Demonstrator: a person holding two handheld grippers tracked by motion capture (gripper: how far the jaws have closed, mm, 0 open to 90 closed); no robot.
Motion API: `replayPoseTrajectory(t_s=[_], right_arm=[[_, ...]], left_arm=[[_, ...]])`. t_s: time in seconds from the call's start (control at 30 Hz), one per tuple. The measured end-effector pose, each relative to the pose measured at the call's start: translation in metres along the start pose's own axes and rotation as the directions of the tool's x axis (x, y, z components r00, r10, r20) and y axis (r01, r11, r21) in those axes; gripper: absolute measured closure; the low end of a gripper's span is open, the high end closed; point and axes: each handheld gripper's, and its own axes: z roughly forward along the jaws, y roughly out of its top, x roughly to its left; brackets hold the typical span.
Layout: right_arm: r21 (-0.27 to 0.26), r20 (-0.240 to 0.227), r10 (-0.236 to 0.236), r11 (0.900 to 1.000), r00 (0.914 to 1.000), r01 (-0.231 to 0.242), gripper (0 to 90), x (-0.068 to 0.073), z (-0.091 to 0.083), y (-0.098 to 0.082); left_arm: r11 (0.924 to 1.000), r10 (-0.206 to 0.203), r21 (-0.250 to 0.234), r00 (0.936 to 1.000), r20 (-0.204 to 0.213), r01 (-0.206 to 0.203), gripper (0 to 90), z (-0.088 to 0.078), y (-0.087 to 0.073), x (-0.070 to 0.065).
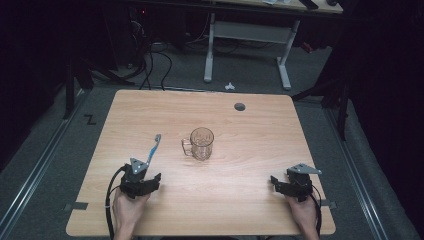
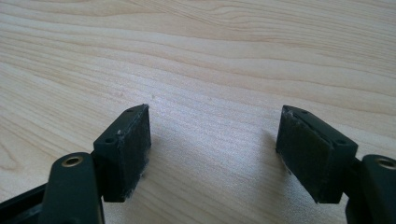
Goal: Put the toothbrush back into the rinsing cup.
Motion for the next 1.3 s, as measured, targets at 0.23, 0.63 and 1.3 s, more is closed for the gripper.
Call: replayPoseTrajectory(t_s=[0.23, 0.63, 1.3], right_arm=[[0.000, 0.000, 0.000, 1.000, 1.0000, 0.000, 26.5, 0.000, 0.000, 0.000], [0.000, 0.000, -0.001, 1.000, 1.0000, 0.001, 26.5, 0.000, 0.000, 0.000], [0.001, 0.000, 0.005, 1.000, 1.0000, -0.005, 26.5, 0.000, 0.000, 0.000]], left_arm=[[0.9999, -0.001, 0.017, 1.0000, -0.010, 0.001, 36.8, 0.003, 0.008, 0.006], [0.9982, 0.004, 0.059, 0.9998, -0.020, -0.003, 37.9, 0.006, 0.017, 0.018], [0.9931, 0.011, 0.117, 0.9999, -0.012, -0.010, 38.9, 0.015, 0.035, 0.029]])
